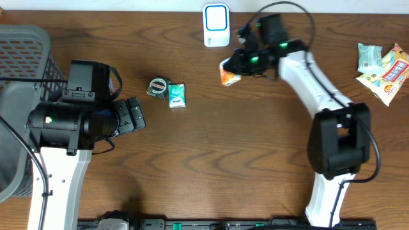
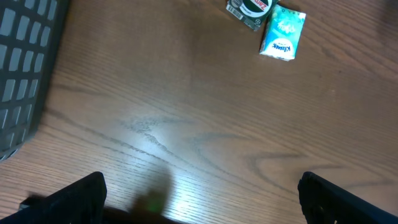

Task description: Scan the item barcode

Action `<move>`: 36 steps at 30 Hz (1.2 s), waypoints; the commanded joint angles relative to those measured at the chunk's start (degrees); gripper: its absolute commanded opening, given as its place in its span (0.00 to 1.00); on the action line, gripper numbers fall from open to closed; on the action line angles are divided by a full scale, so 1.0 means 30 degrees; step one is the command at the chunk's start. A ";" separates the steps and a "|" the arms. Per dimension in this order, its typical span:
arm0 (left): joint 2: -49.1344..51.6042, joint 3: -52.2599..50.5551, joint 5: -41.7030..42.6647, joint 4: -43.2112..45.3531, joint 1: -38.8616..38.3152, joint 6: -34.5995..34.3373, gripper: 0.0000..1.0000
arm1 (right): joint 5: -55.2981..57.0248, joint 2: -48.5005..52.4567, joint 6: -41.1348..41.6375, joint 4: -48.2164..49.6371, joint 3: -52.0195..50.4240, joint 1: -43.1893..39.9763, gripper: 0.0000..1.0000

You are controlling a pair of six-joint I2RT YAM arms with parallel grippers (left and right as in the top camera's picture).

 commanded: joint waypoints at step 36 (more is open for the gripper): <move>-0.0015 0.0080 -0.0051 -0.0058 0.0000 -0.0029 0.97 | 0.8014 -0.0160 -0.2878 -0.9464 -0.0750 -0.2703 0.39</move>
